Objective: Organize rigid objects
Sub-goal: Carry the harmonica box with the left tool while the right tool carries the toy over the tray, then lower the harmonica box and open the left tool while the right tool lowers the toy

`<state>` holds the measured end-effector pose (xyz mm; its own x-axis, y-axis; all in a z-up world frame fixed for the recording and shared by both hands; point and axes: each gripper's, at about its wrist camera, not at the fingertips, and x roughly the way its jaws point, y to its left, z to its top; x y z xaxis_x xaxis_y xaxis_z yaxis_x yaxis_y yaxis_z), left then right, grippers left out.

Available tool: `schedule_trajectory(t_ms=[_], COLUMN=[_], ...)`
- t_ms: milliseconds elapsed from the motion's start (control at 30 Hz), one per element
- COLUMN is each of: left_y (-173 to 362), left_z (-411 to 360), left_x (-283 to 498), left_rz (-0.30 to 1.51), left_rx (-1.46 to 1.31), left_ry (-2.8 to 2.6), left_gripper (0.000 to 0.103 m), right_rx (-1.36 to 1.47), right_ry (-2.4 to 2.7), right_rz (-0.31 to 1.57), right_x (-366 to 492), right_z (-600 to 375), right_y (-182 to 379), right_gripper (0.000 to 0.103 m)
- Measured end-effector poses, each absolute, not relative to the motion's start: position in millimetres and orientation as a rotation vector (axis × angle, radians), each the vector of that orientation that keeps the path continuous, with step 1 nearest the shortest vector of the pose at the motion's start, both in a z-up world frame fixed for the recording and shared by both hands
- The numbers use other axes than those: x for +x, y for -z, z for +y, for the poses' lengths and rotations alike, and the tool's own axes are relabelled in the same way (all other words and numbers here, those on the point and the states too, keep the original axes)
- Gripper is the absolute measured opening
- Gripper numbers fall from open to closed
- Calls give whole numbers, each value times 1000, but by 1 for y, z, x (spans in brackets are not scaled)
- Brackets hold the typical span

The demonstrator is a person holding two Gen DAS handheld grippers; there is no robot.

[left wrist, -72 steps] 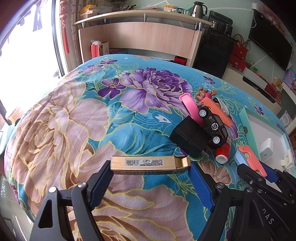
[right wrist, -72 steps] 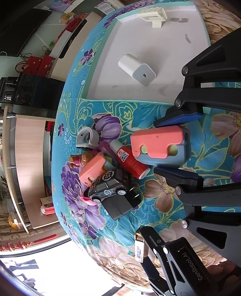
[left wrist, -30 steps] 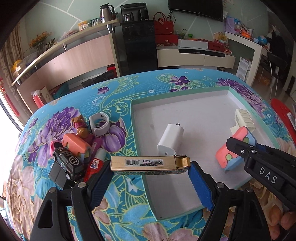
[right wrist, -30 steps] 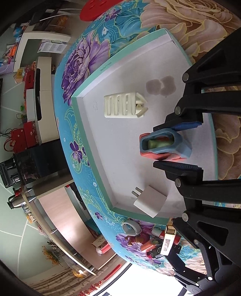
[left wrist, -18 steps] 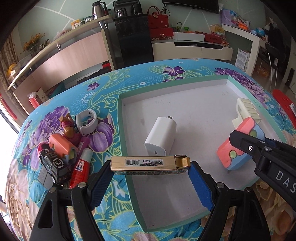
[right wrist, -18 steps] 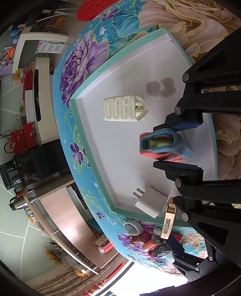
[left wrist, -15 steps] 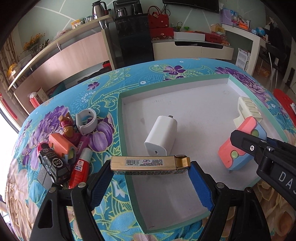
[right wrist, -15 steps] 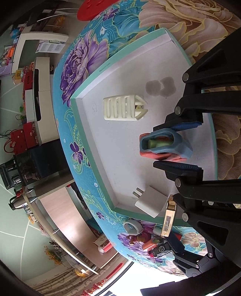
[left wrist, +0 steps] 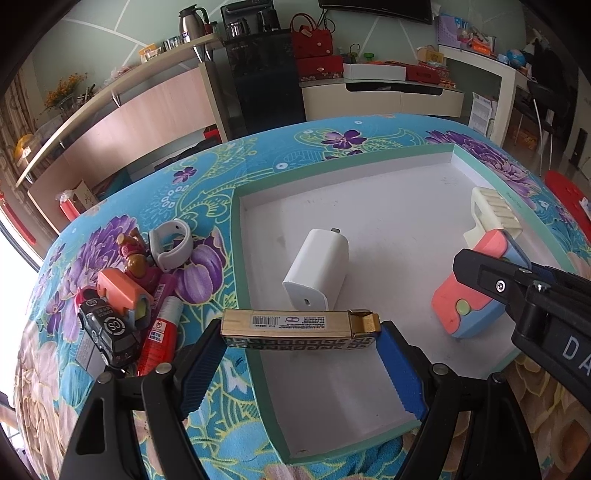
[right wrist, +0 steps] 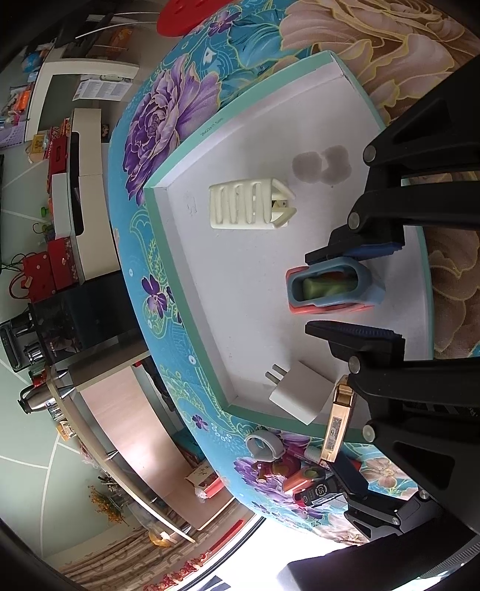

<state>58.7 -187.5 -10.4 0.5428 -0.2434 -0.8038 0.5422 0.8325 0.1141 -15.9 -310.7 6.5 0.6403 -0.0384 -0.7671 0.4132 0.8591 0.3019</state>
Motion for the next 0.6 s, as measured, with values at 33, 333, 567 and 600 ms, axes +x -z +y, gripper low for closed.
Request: schedule_trajectory(t_ms=[33, 333, 567, 600], left_y=[10, 0, -15, -17], left_z=[-187, -183, -172, -170], left_x=[58, 54, 55, 56], left_rz=[883, 872, 841, 838], left_rx=[373, 361, 325, 319], left_ry=[480, 491, 479, 475], left_gripper=[85, 86, 86, 86], right_rx=[484, 484, 495, 498], right_ry=[269, 261, 266, 266], right_rz=[841, 807, 755, 747], right_x=[-16, -19, -23, -24], right_z=[-311, -310, -313, -314], right_y=[-7, -15, -23, -25], right_gripper=[31, 31, 32, 32])
